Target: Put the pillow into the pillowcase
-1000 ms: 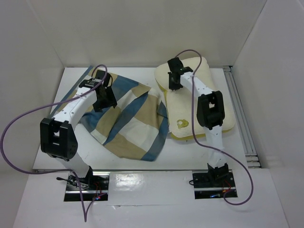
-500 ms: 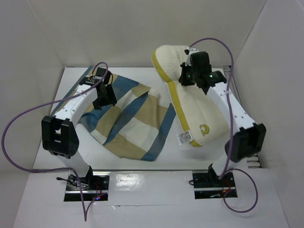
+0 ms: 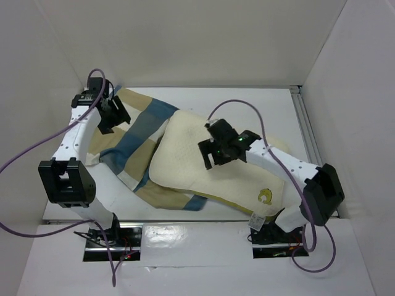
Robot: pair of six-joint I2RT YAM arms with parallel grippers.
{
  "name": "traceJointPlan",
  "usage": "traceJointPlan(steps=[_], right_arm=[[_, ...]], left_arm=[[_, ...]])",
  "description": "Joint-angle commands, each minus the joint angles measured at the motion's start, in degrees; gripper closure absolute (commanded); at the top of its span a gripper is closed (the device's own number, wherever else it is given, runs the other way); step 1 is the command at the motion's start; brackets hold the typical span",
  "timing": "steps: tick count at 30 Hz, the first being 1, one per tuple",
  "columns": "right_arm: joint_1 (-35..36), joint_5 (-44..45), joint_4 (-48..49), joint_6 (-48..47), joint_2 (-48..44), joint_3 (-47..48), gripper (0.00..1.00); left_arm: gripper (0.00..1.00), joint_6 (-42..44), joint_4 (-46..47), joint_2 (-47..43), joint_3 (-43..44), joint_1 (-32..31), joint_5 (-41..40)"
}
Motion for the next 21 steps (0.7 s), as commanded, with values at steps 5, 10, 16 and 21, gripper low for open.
traceJointPlan(steps=[5, 10, 16, 21], right_arm=[[-17.34, 15.39, -15.76, 18.27, -12.21, 1.73, 0.05], [-31.39, 11.64, -17.97, 22.49, -18.44, -6.42, 0.04], [-38.18, 7.88, -11.84, 27.16, -22.23, -18.80, 0.03], [-38.89, 0.81, 0.92, 26.10, -20.57, -23.59, 0.36]], left_arm=[[0.18, 5.75, 2.09, 4.28, 2.83, -9.04, 8.28], [0.16, 5.75, 3.31, 8.23, 0.37, -16.33, 8.28], [0.19, 5.23, 4.99, 13.68, -2.00, -20.55, 11.88], [0.74, 6.62, 6.12, 16.41, -1.31, -21.88, 15.48]])
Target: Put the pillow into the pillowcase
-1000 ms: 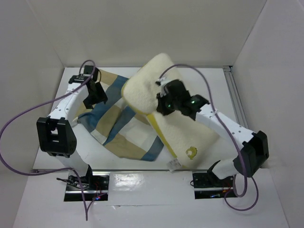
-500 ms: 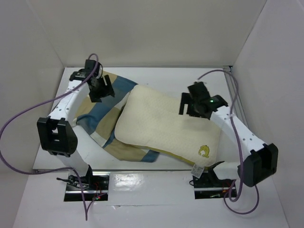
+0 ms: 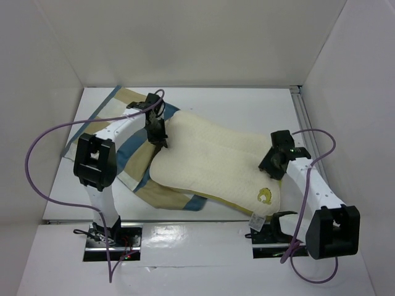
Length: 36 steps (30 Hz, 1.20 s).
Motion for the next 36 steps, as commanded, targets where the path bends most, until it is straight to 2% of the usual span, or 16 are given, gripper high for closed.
traceJointPlan(steps=[1, 2, 3, 9, 12, 16, 19, 20, 21, 22, 24, 25, 26, 28, 30, 36], right_arm=[[-0.10, -4.50, 8.01, 1.12, 0.40, -0.18, 0.79], [-0.10, -2.06, 8.01, 1.12, 0.40, 2.43, 0.98], [-0.62, -0.38, 6.35, 0.34, 0.40, 4.46, 1.00], [-0.62, 9.20, 0.99, -5.02, -3.29, 19.74, 1.00], [-0.62, 12.72, -4.46, -6.61, -3.90, 23.72, 1.00], [-1.67, 16.77, -8.17, -8.02, -6.01, 22.15, 1.00], [-3.16, 18.44, -8.26, -9.08, -4.44, 20.83, 1.00], [-3.17, 18.45, -7.56, -10.12, -3.65, 20.83, 0.95], [-3.78, 14.27, -6.42, -13.26, -1.82, 21.35, 0.38], [-3.79, 12.49, -5.71, -13.90, -0.67, 22.31, 0.21], [-3.79, 6.19, -4.49, -16.09, 1.70, 24.77, 0.09], [-2.22, 5.10, -3.60, -16.11, 2.24, 25.48, 0.09], [-1.16, 4.13, -1.77, -16.11, 2.24, 26.10, 0.07], [3.39, 2.63, -0.09, -15.50, 3.82, 28.02, 0.05], [9.88, 1.93, 2.02, -14.10, 6.70, 30.66, 0.05], [27.13, 5.18, 6.33, -10.13, 17.96, 38.14, 0.04]], left_arm=[[0.92, 2.31, 0.34, 2.09, 1.69, -1.01, 5.34], [1.00, 3.00, 0.34, 2.10, 2.49, -1.01, 6.31], [1.00, 3.01, -0.27, 2.10, 3.28, -1.01, 7.11], [1.00, 2.48, -0.28, -2.72, 6.98, -1.53, 7.12], [1.00, 2.48, -0.28, -4.57, 7.50, -3.10, 8.35], [1.00, 1.95, 0.24, -5.28, 6.10, -7.32, 7.82], [1.00, 1.43, -0.45, -2.04, 6.18, -9.62, 6.42], [1.00, 1.43, -2.28, -1.33, 6.79, -10.23, 3.98], [1.00, 1.43, -3.17, -1.33, 7.41, -10.23, 1.95], [1.00, 0.90, -3.70, -1.33, 8.02, -10.23, -0.16], [0.92, 0.90, -4.84, -2.98, 8.03, -7.61, -5.16], [0.82, 0.90, -4.85, -3.87, 8.03, -6.64, -6.06], [0.59, 0.90, -4.85, -4.83, 7.07, -5.59, -7.46], [0.36, 1.68, -4.85, -7.64, 4.79, -2.51, -8.00], [0.21, 2.74, -4.06, -8.18, 2.33, -0.32, -8.87], [0.20, 3.36, -2.83, -4.50, -0.49, 1.71, -10.29]])
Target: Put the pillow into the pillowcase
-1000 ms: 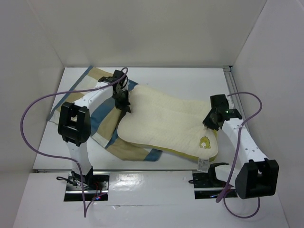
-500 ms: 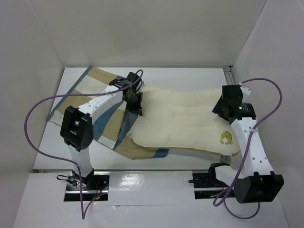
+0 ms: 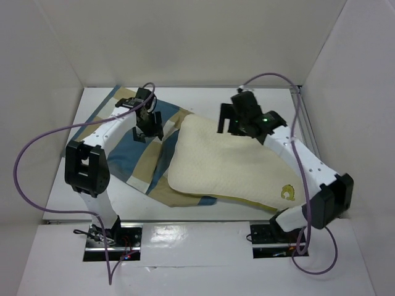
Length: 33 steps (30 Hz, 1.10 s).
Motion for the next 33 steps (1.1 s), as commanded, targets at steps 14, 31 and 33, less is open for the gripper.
traceJointPlan(steps=[14, 31, 33], right_arm=[[17.33, -6.14, 18.40, 12.41, 27.37, 5.16, 0.28], [21.81, -6.39, 14.29, -1.29, 11.63, 1.54, 1.00], [24.61, -7.80, 12.44, -2.79, 13.21, 3.38, 1.00]], left_arm=[[0.50, -0.76, 0.37, 12.91, 0.47, -1.10, -6.03], [1.00, -0.67, -2.80, -0.08, 5.23, 3.11, 2.84], [1.00, -0.67, -2.80, -1.39, 5.75, 3.72, 4.78]])
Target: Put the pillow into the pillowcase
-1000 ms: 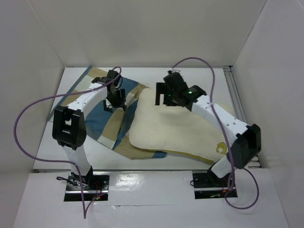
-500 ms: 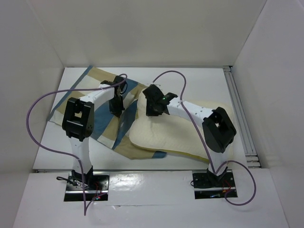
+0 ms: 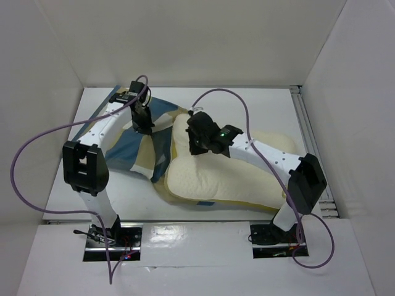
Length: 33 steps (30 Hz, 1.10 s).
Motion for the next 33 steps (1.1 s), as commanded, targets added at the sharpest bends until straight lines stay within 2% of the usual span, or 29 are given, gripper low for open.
traceJointPlan(steps=[1, 4, 12, 16, 21, 27, 33], right_arm=[[5.56, -3.22, -3.54, -5.50, -0.56, 3.92, 1.00], [8.91, -1.99, -4.43, -6.56, 1.47, 4.44, 1.00], [9.44, -6.29, -3.47, -9.64, 5.59, 5.67, 1.00], [6.46, -8.57, -4.25, -12.53, 11.03, 13.11, 1.00], [2.07, -11.30, -7.86, -14.74, 15.43, 22.70, 1.00], [-2.77, -11.22, -13.04, -15.79, 20.45, 33.34, 1.00], [-7.08, -14.03, -10.68, -15.00, 23.96, 35.99, 1.00]], left_arm=[[1.00, 0.35, -0.90, -3.70, 2.23, 1.83, 5.19], [1.00, 0.36, -0.90, -5.36, 2.76, 3.14, 8.97], [1.00, 3.08, -0.90, -11.33, -1.71, 3.77, 12.93], [1.00, 6.15, -0.90, -15.55, -6.72, 3.77, 15.57], [1.00, 7.83, -0.90, -19.25, -10.94, 3.77, 14.96], [1.00, 7.83, -1.42, -19.25, -9.81, 3.77, 14.43], [1.00, 7.83, -2.65, -19.25, -9.81, 3.24, 16.36]])
